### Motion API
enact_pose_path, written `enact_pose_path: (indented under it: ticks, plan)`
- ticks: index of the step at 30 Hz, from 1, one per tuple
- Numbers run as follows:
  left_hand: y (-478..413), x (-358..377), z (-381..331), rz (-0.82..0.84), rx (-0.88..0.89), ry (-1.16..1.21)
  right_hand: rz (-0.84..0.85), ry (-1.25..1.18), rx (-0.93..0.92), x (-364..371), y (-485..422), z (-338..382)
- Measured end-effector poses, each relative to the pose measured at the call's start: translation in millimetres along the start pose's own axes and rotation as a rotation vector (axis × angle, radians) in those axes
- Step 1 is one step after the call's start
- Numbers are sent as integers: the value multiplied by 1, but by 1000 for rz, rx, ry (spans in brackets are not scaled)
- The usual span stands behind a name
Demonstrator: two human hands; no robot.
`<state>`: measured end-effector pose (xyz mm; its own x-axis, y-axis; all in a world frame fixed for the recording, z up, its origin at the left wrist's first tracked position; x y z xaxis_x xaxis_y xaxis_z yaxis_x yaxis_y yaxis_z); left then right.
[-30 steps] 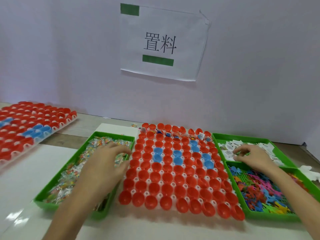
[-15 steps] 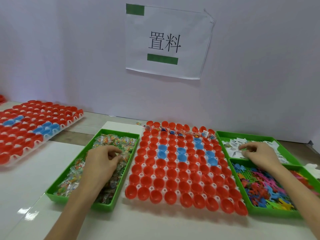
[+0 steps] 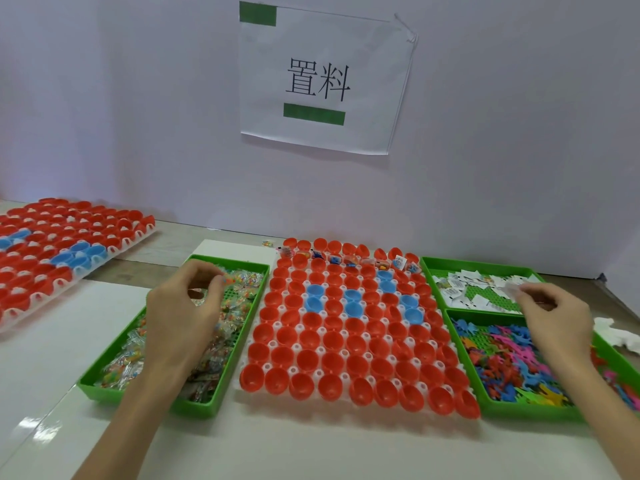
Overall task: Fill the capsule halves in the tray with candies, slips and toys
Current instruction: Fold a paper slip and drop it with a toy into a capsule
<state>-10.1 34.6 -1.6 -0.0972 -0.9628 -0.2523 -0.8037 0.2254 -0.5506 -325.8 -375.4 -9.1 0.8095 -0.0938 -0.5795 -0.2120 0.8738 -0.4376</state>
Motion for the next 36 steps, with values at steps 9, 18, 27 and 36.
enact_pose_path:
  ticks: [9, 18, 27, 36]
  plan:
    - [10, 56, -87, 110, -110, 582, 246, -377, -121, -13, 30, 87]
    - [2, 113, -193, 291, -57, 853, 393, -816, -384, -43, 52, 212]
    - [15, 132, -165, 389, -486, 1182, 418, -742, -256, -17, 55, 209]
    - [17, 133, -156, 378, -492, 1168, 374, -689, -185, 0, 66, 206]
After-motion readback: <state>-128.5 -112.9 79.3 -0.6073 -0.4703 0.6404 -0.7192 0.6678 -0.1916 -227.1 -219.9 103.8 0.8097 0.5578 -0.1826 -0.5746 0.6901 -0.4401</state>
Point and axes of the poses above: each hand's wrist, its own y-axis away from the middle knuckle, its own x-axis out of the palm, z = x × y, the point moved 7 cm from there along -y, towards the middle knuckle, and after that the axes turned 9 degrees about y, right-handed, at the moved point
